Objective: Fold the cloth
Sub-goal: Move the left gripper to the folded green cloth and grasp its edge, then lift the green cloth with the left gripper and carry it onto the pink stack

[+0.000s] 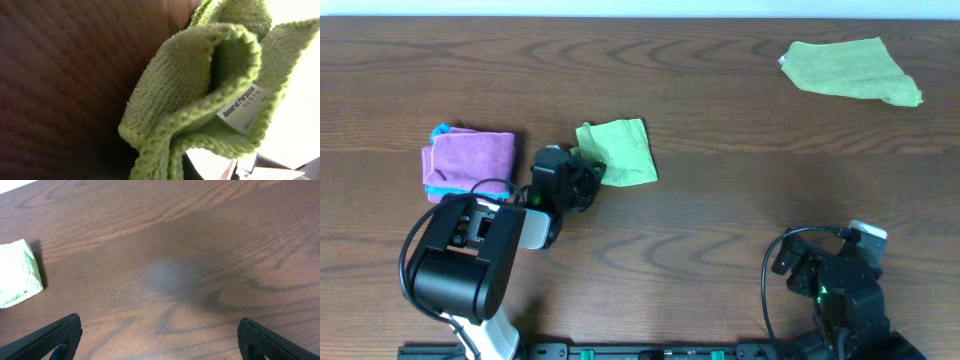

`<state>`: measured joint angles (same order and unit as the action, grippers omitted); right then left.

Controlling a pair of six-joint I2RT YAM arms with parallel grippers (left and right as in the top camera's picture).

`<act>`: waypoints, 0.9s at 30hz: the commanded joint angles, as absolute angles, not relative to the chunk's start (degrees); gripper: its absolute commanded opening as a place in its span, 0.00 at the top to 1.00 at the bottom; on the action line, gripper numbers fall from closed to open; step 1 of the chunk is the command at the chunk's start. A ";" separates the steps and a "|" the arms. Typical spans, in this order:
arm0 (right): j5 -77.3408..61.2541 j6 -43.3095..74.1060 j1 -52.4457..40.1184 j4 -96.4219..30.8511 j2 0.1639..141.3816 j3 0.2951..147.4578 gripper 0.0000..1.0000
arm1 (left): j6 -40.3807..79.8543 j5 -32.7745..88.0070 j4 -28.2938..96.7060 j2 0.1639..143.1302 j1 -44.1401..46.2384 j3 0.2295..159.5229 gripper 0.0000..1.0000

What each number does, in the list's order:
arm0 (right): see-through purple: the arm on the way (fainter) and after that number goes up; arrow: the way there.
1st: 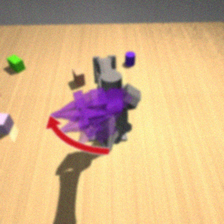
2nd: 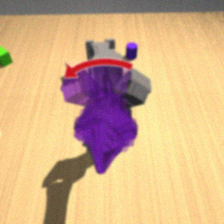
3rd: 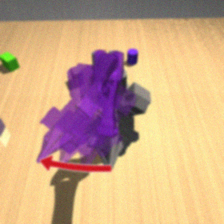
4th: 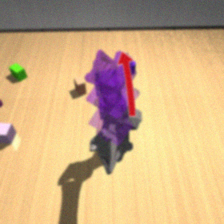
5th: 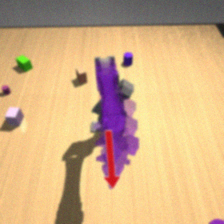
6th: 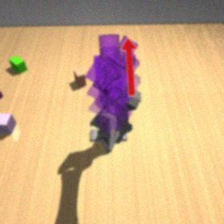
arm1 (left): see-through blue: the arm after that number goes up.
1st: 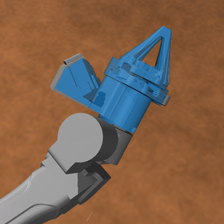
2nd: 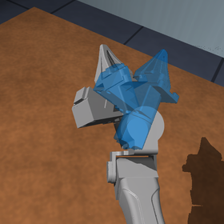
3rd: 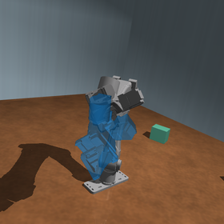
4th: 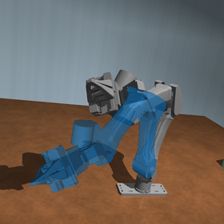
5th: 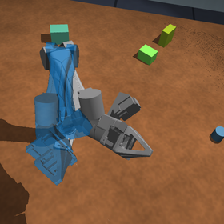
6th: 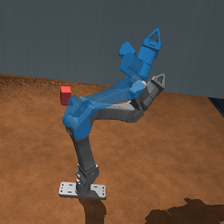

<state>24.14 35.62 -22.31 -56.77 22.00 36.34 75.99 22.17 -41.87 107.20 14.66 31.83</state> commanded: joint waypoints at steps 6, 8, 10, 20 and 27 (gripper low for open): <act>25.06 36.60 -21.93 -56.84 21.76 36.14 0.01 | 69.49 28.53 -44.93 109.03 10.39 30.13 0.94; 25.06 36.60 -21.93 -56.84 21.76 36.14 0.01 | 68.55 32.84 -44.88 107.61 8.71 31.22 0.95; 25.04 36.60 -21.93 -56.84 21.76 36.14 0.01 | 67.66 36.36 -44.82 106.24 7.42 32.36 0.94; 25.06 36.58 -21.93 -56.84 21.76 36.14 0.01 | 66.30 40.62 -36.53 96.27 6.22 35.59 0.94; 25.06 36.60 -21.93 -56.84 21.76 36.14 0.01 | 63.16 43.40 -25.76 88.92 4.51 37.54 0.94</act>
